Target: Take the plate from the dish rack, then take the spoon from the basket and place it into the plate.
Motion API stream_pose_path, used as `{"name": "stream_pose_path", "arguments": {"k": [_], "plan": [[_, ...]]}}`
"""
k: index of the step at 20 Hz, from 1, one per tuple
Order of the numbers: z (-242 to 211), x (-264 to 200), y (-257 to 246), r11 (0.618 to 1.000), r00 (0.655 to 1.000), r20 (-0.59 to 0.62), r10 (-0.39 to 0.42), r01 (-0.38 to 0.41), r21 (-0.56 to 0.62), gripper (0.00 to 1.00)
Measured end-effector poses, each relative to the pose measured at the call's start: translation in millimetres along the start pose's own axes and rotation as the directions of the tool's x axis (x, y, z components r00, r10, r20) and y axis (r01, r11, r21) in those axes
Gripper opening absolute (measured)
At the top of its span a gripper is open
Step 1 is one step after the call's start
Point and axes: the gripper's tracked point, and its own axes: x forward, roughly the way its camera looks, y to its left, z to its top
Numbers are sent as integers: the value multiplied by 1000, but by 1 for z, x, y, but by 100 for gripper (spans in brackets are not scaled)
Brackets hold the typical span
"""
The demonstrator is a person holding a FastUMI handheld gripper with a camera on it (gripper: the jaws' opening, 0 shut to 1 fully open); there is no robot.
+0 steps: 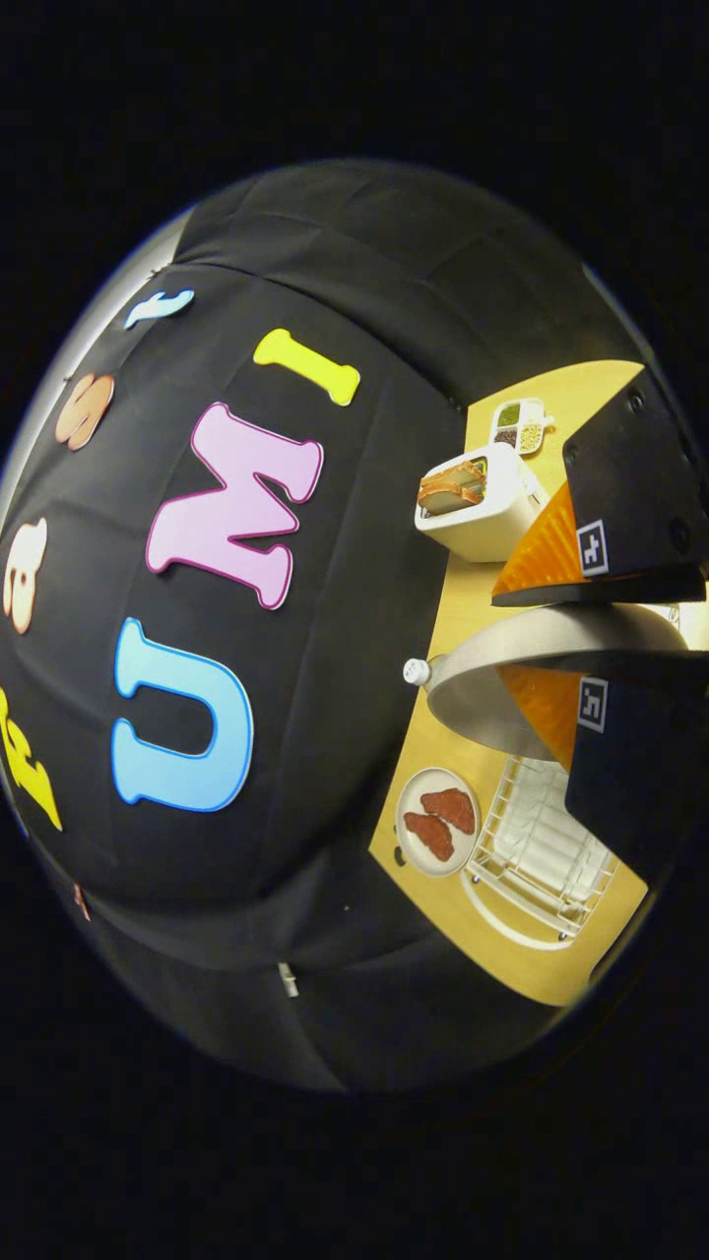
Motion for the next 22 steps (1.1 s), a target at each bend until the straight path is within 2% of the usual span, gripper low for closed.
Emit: {"name": "stream_pose_path", "arguments": {"k": [5, 10, 13, 17, 19, 22], "plan": [[-16, -54, -49, 986, 994, 13, 108, -109, 129, 22], [-65, -94, -102, 963, 986, -37, 162, -150, 223, 22], [-104, -112, -132, 942, 983, -63, 172, -145, 302, 22], [-186, -122, -168, 915, 980, -145, 139, -71, 398, 22], [-235, -121, -178, 905, 969, -213, 127, -24, 426, 22], [-305, -113, -178, 884, 937, -313, 154, 11, 467, 22]]}}
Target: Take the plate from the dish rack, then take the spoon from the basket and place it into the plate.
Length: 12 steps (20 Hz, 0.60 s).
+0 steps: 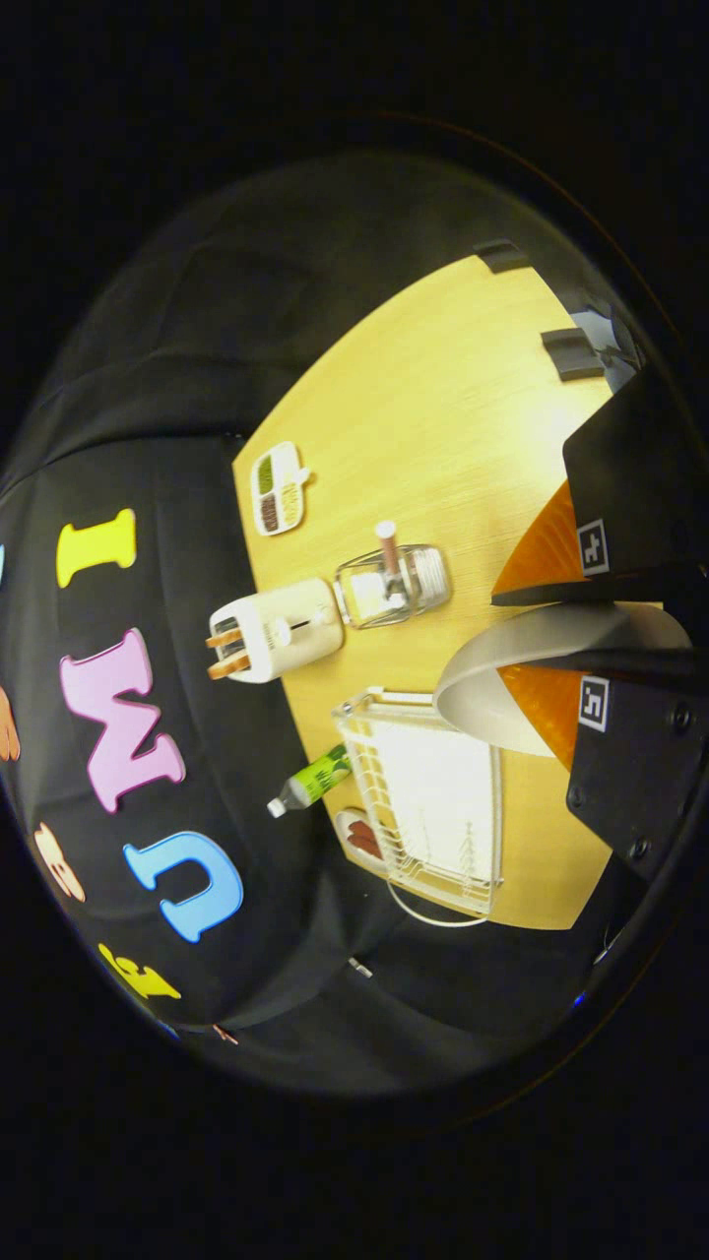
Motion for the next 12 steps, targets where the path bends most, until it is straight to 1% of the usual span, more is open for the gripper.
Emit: {"name": "stream_pose_path", "arguments": {"k": [3, 4, 6, 10, 12], "plan": [[-31, 27, -9, 1000, 999, -43, 4, -4, -5, 22], [-36, 35, -9, 1000, 999, -50, 16, -17, -15, 22], [-45, 46, -6, 999, 997, -65, 48, -47, 3, 22], [-53, 66, -9, 995, 993, -90, 70, -64, 76, 24], [-52, 73, -15, 996, 995, -92, 49, -42, 79, 23]]}}
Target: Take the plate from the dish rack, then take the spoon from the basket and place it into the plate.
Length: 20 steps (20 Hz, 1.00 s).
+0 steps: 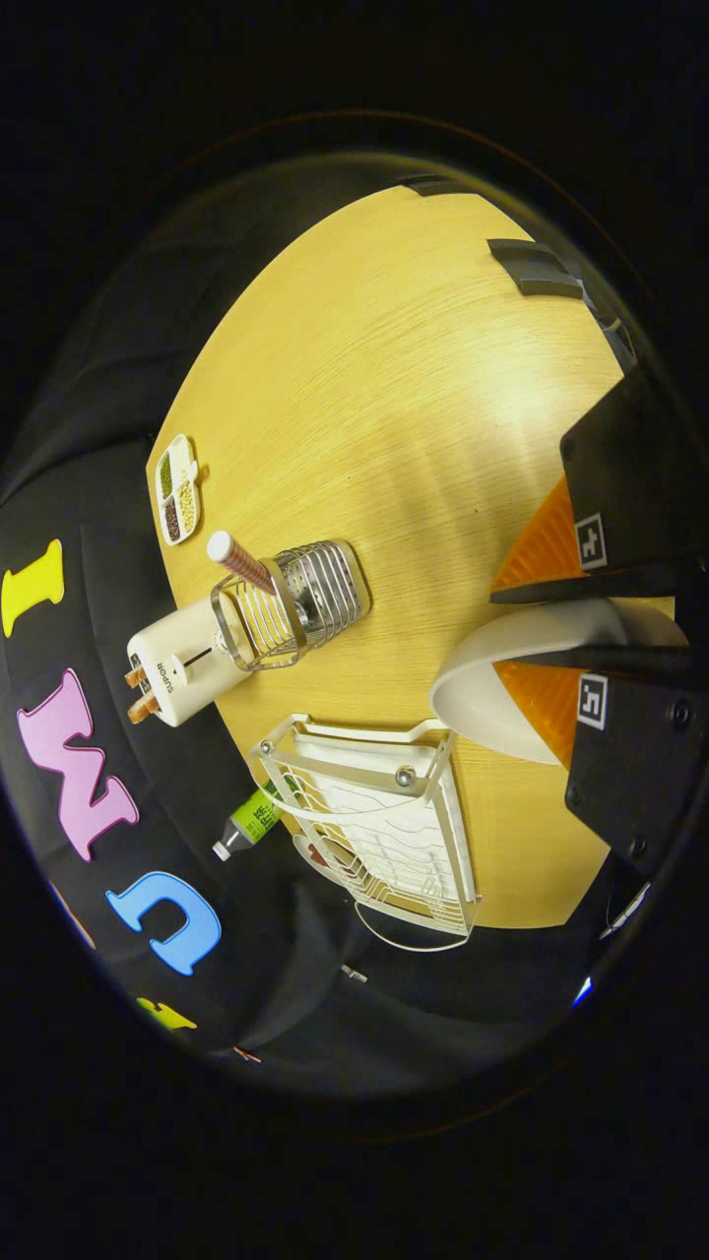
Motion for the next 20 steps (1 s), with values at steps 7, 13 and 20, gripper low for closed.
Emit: {"name": "stream_pose_path", "arguments": {"k": [7, 13, 20], "plan": [[0, 14, -20, 996, 995, -34, -93, 93, -14, 32], [10, 3, -17, 996, 996, -12, -87, 87, -10, 53], [53, -48, 11, 979, 990, 134, -41, 66, -192, 94]]}}
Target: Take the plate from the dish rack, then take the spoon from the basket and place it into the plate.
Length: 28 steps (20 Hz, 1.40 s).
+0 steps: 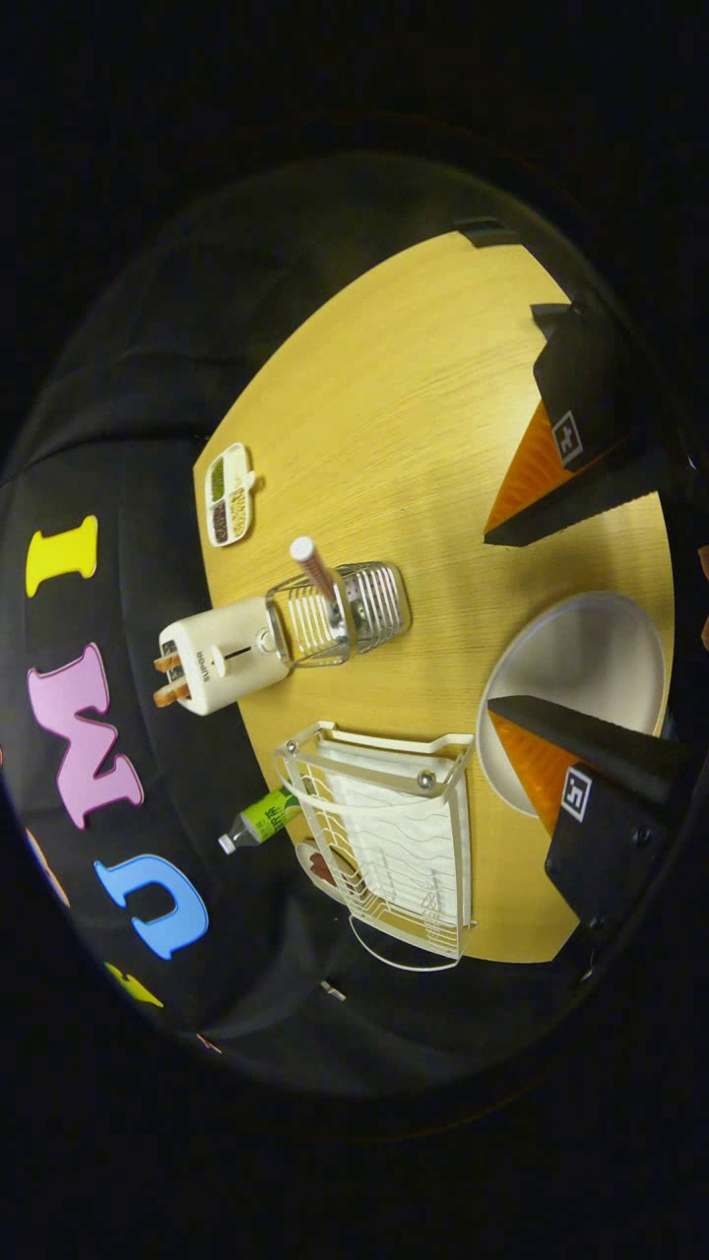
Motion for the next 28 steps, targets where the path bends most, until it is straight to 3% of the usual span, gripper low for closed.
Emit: {"name": "stream_pose_path", "arguments": {"k": [1, 8, 11, 14, 17, 22, 24, 25, 28], "plan": [[15, -9, 3, 999, 999, 41, 5, -3, -43, 98], [124, -68, 18, 950, 952, 298, 71, 27, -311, 99], [136, -50, 22, 899, 960, 229, 161, -46, -436, 96], [127, -3, -5, 838, 981, 127, 147, -55, -542, 93], [107, 47, -24, 841, 990, 11, 138, -112, -529, 81], [81, 90, -38, 856, 980, -128, 151, -195, -478, 64], [79, 96, -40, 863, 979, -133, 155, -200, -464, 48], [73, 96, -40, 870, 974, -155, 167, -220, -442, 30], [70, 98, -37, 890, 969, -168, 181, -234, -391, 18]]}}
